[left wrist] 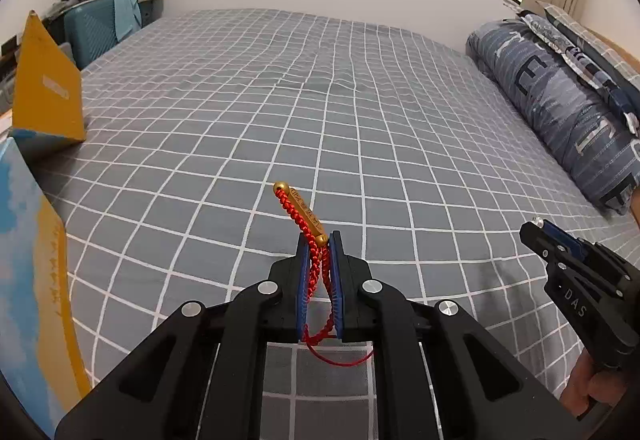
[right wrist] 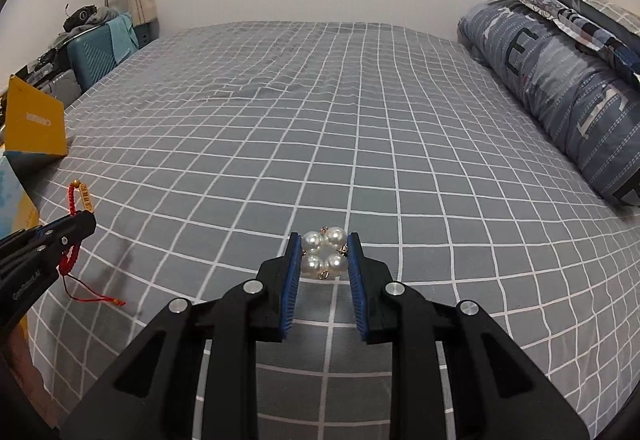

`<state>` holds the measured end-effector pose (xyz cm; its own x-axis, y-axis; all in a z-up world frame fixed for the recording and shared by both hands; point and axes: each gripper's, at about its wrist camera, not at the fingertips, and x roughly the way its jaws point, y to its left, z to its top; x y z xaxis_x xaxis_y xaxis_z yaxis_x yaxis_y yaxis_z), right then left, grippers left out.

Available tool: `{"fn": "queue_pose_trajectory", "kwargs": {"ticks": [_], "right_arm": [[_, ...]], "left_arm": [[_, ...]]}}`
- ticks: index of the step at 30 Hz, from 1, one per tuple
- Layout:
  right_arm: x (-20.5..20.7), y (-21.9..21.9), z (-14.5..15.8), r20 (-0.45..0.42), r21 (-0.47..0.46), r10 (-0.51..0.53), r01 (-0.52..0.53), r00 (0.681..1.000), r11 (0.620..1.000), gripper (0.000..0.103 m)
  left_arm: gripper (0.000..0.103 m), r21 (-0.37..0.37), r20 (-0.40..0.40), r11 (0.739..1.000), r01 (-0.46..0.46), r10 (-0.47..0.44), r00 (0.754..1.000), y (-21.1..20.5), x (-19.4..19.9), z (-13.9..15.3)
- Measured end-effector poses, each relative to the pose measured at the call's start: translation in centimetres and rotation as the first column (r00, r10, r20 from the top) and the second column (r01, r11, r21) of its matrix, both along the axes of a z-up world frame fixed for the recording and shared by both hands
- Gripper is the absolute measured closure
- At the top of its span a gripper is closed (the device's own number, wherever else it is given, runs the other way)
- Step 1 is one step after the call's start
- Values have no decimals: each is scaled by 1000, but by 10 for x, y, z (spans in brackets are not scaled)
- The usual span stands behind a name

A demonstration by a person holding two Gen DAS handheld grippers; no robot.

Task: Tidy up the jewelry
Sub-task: 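Lift both items and carry them over the white box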

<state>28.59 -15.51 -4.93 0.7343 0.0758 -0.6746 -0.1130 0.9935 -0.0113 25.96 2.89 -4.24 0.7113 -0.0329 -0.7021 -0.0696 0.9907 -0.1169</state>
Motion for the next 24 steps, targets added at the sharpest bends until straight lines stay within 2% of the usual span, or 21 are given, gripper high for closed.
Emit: {"fn": "queue_pose_trajectory", "kwargs": {"ticks": [7,13,24], "right_arm": [[-5,2,8,-32,29,0,0,999,1000,81],[-14,8,13,-32,10,-11,12,999,1000,81],[-39,25,36,6,-16,-9,9,1000,1000,81]], "left_arm": [[94,29,-1,1000,6,-6,1000,-6,-12,8],[94,56,-3,998,-21,21,1000,-2,-22,17],[94,51,13,998,-32,32,999,14,-49,39]]}}
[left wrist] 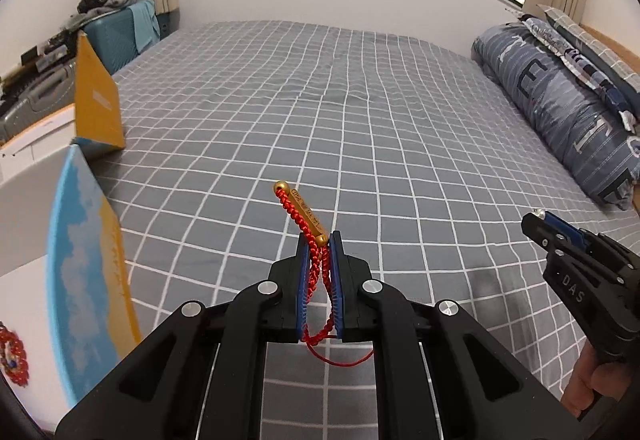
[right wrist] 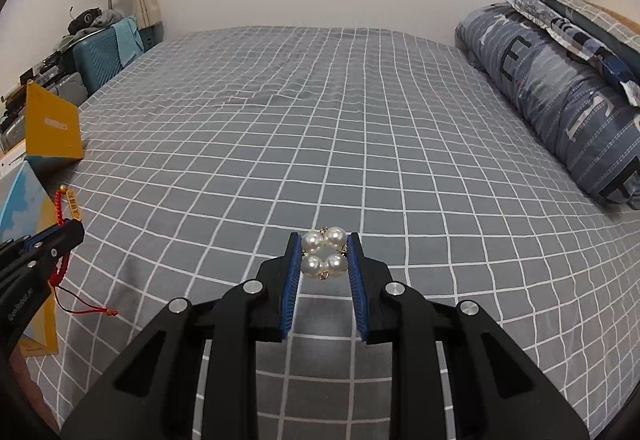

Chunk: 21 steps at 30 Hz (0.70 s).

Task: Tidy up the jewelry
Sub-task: 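Lift both items and carry them over the white box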

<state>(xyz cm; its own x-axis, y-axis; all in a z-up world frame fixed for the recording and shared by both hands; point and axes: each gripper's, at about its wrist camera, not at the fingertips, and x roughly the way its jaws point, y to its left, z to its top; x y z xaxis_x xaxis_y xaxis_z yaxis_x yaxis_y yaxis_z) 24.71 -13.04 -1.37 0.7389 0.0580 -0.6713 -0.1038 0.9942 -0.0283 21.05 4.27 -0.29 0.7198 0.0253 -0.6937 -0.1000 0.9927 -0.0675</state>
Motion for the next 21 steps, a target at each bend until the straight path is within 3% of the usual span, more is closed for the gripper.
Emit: {"fn": "queue_pose_trajectory", "kwargs": {"ticks": [14,21], "right_arm": [[-32,40,46,44,4,60,-60,997,998,81],[-48,80,70,70,3,118,-118,991,993,81]], "left_arm": [[94,-24,36,999,-35,36,999,42,-48,51],[94,-26,64,995,-100,101,993,82,-78,71]]}}
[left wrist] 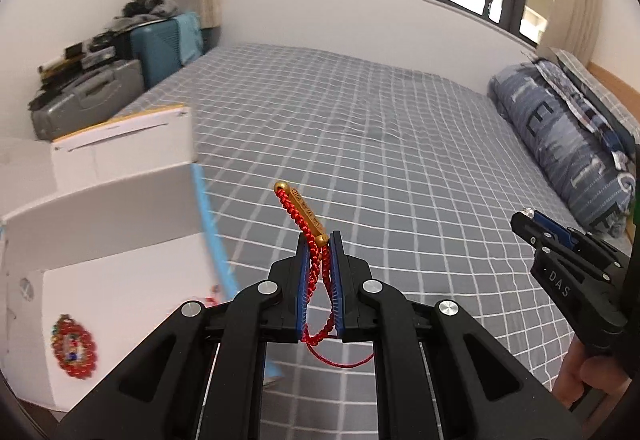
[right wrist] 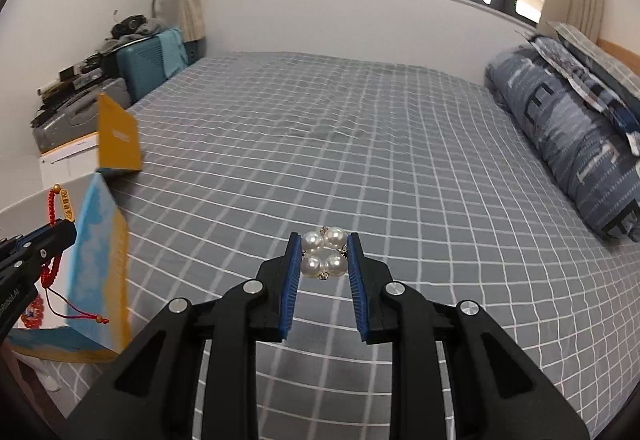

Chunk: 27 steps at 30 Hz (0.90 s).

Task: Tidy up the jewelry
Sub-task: 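Lift both items and carry them over the white box, then lower both items into the box and open both tools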

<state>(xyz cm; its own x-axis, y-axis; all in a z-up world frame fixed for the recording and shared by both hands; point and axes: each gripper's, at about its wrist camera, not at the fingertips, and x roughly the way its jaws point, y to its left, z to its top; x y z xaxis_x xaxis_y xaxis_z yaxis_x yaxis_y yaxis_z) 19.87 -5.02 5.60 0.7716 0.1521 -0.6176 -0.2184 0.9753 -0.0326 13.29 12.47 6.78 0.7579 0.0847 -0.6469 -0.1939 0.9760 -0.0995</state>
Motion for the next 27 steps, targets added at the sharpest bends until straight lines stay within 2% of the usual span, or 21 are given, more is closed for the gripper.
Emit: {"fn": "queue_pose_trajectory", "kwargs": {"ticks": [6,15,23,27], "right_arm": [[-15,49,8,14,-10,70,-70,997,998,81],[-38,125,10,15,-7,182,-182,983,983,81],[-58,200,6,-33,12,334,-333,942,943,81],[-65,242,-7,-90,2,398,-399,913,917,81]], "left_arm": [[94,-13,-20,997,-81,81,997,51,-26,-2],[94,5,-26,982,-190,190,981,119,-64,5],[94,21,-80,959,-284,285,955,172,-95,-5],[94,26,-118,943,-332,333,935,198,-110,-14]]}}
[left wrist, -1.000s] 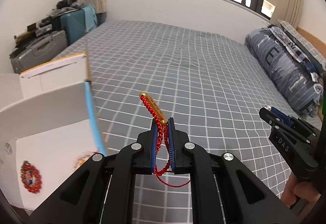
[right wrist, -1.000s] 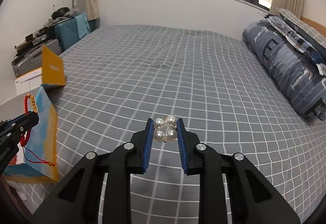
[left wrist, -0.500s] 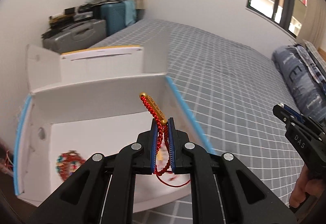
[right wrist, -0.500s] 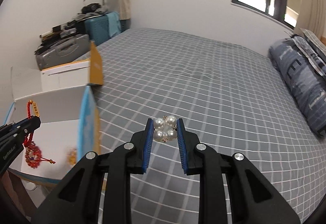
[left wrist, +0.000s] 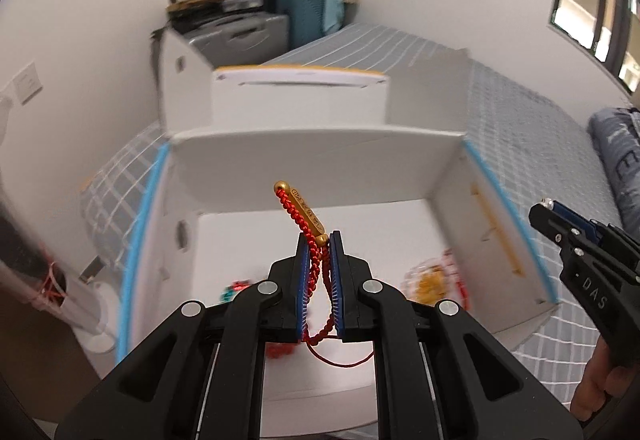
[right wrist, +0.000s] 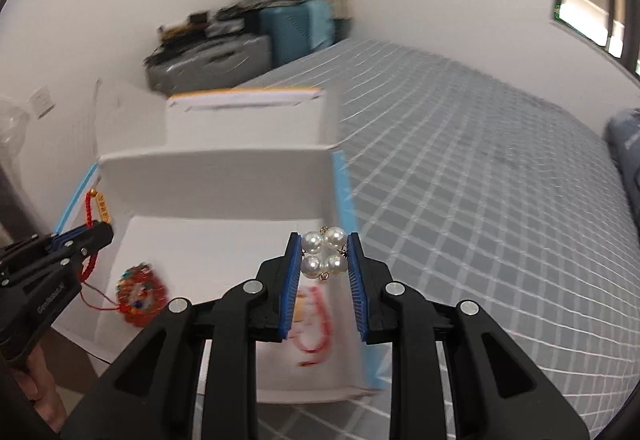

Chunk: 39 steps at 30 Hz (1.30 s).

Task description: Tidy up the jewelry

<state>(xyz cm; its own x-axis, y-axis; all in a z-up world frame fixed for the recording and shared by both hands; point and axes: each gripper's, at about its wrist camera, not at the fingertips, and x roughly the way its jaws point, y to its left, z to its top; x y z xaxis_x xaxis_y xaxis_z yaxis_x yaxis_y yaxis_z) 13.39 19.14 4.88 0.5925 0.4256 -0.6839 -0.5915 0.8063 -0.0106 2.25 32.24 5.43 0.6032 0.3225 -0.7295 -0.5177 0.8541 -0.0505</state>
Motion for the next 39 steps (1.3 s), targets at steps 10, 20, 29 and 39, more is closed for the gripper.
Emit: {"fn": "queue_pose_trajectory", "kwargs": {"ticks": [10,20,29,39], "right_arm": [[4,41,-47,-124,-110,43,-57,991,992,81],[9,42,-54,-121,-144,26,-44,992,989,80],[5,42,-48,-98,-115,9,-20,995,993,50],[-24,9,-6,46,9,2,-2,999,1000,7]], "left_arm": [[93,-54,-126,998,-30,23,992,33,-5,-38],[90,-55,-168,998,-25,16,986,37,0,-48],[40,8,-144,998,-64,65,987,34,-5,-37],[6,74,-3,994,-76,76,997,14,-44,1]]}}
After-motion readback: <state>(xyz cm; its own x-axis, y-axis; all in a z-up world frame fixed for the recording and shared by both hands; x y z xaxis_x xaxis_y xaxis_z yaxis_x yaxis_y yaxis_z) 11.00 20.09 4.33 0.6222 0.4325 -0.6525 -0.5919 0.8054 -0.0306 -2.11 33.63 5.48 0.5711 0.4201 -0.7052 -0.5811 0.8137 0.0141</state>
